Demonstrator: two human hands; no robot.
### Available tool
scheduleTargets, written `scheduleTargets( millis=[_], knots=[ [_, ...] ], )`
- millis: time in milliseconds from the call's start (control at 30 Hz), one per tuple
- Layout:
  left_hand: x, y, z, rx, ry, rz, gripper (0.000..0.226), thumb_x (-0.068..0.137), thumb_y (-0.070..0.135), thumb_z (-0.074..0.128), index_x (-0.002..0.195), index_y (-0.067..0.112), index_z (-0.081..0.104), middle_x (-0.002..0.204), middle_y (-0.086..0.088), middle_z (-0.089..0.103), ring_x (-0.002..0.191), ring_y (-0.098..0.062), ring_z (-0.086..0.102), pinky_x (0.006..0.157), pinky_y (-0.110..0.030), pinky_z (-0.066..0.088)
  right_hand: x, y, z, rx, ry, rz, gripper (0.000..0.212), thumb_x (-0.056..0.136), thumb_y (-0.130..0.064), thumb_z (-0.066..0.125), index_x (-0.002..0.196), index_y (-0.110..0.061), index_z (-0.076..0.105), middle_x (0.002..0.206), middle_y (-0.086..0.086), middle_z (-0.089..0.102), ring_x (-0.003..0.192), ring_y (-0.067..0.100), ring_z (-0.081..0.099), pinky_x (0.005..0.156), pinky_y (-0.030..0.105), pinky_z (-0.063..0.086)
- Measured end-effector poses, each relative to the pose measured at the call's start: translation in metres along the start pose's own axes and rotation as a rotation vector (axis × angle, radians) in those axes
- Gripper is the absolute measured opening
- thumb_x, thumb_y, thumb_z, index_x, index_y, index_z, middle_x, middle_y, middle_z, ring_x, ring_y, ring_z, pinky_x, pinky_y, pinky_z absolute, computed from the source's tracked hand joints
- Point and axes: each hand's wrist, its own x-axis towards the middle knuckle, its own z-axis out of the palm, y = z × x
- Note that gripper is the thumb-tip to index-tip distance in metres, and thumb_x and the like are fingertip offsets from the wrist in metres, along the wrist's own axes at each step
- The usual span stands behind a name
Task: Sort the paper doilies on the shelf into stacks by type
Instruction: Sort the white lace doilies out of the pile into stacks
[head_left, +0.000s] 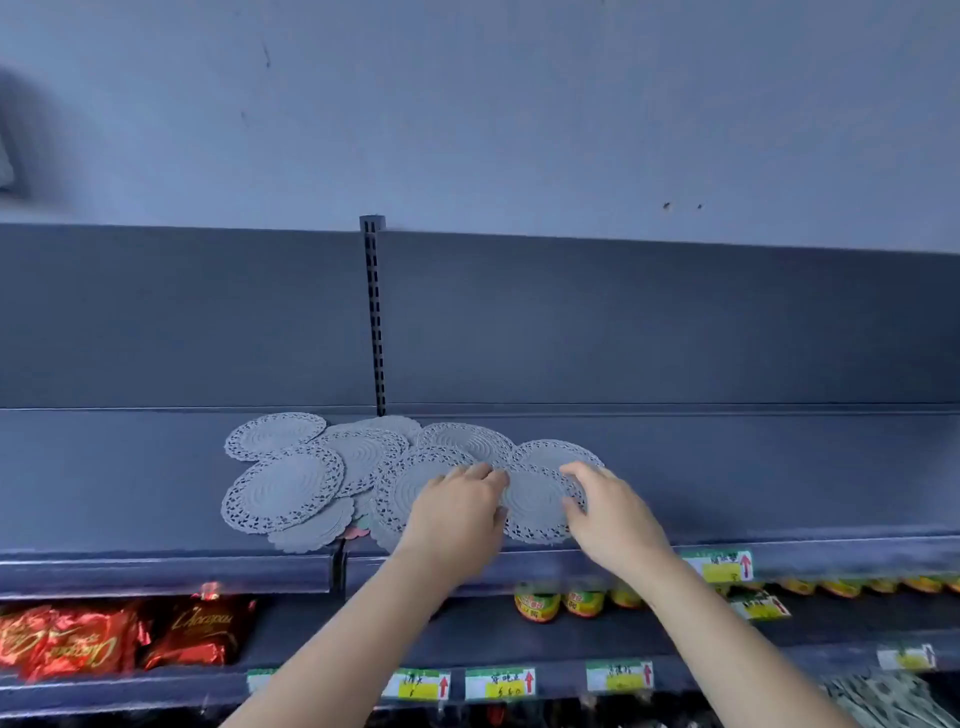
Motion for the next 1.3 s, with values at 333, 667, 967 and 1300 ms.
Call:
scheduleTargets(
  millis=[333,667,967,1300],
  knots=[
    [0.145,0.003,0.063,-0.112,-0.393,-0.374,0.084,0.064,0.048,0.082,0.126,0.009,0.042,0.118,-0.006,0.055,0.112,-0.025,0.05,0.099,-0.039,0.044,0.139,0.077,0.038,0.107,-0.579,0.063,0.121,0.038,-0.061,0.085,0.14,-0.018,0.037,0.148,0.0,0.034,0.135,0.018,0.034,0.105,0.035,0.037],
    [0.102,-0.019,-0.005,-1.094,0.142,-0.619,0.011,0.085,0.013,0.071,0.095,0.012,0.066,0.091,-0.004,0.073,0.083,-0.02,0.07,0.075,-0.031,0.058,0.173,0.041,0.023,0.942,-0.356,0.005,0.036,0.069,-0.037,0.081,0.086,-0.012,0.062,0.086,0.007,0.07,0.073,0.021,0.066,0.064,0.039,0.058],
    [-0.048,-0.075,-0.066,-1.294,0.87,-0.965,0.031,0.081,0.013,0.074,0.106,0.023,0.058,0.098,-0.002,0.073,0.089,-0.022,0.072,0.077,-0.039,0.059,0.117,-0.13,0.064,1.189,-0.707,-0.199,0.035,0.078,-0.028,0.075,0.108,-0.028,0.058,0.109,0.004,0.07,0.102,0.023,0.066,0.086,0.052,0.054],
    [-0.266,-0.225,-0.116,-0.975,0.899,-1.193,0.053,0.076,0.012,0.078,0.118,0.022,0.048,0.107,0.006,0.059,0.088,-0.009,0.061,0.067,-0.021,0.055,-0.003,-0.363,0.137,1.255,-0.92,-0.197,0.032,0.084,0.0,0.065,0.114,-0.008,0.055,0.095,0.006,0.067,0.069,0.013,0.066,0.045,0.027,0.052]
  ],
)
